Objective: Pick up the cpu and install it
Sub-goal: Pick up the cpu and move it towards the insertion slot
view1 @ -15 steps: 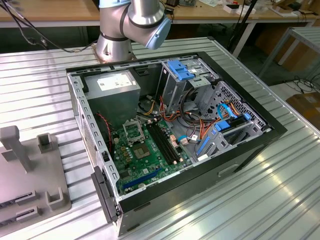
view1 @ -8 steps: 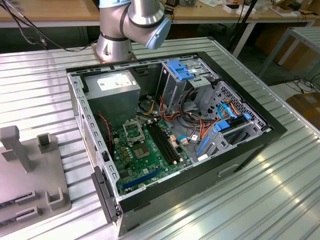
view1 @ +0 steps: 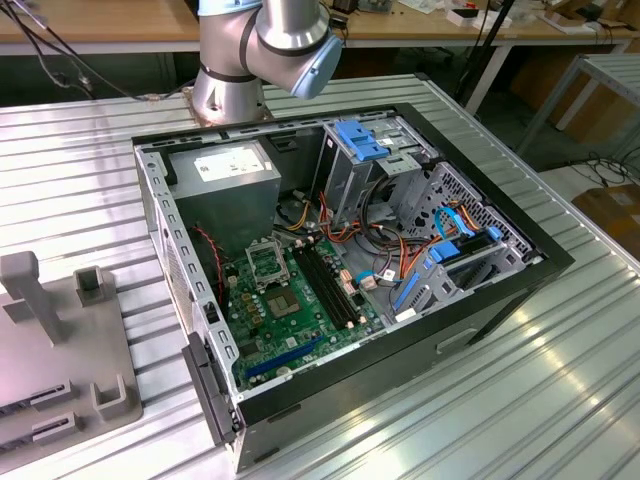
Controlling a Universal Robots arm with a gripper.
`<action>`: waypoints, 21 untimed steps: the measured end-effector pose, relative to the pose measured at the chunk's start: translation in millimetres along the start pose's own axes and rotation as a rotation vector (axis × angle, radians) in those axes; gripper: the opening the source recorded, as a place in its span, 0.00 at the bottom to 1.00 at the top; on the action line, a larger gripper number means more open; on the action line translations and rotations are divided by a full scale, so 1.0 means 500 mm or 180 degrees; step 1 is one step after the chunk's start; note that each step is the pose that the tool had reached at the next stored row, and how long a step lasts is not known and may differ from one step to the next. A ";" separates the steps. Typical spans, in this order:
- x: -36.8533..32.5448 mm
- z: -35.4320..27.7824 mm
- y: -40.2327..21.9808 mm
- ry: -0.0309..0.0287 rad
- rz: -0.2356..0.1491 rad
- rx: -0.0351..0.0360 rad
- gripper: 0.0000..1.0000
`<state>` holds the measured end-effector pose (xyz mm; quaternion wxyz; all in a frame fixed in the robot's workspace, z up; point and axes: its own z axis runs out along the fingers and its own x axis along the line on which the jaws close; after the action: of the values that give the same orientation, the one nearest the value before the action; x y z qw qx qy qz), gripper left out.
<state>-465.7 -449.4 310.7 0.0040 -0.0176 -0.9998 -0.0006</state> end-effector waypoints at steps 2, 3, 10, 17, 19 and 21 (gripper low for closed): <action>0.000 -0.003 0.000 0.0000 0.0000 0.0000 0.47; 0.000 -0.004 0.000 0.0000 0.0000 0.0000 0.47; 0.000 -0.015 0.000 0.0000 0.0000 0.0000 0.47; 0.000 -0.027 0.000 0.0000 0.0000 0.0000 0.47; 0.000 -0.029 0.000 0.0000 0.0000 0.0000 0.47; 0.000 -0.031 0.000 0.0000 0.0000 0.0000 0.47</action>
<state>-465.7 -449.4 326.0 0.0039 -0.0176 -0.9998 -0.0007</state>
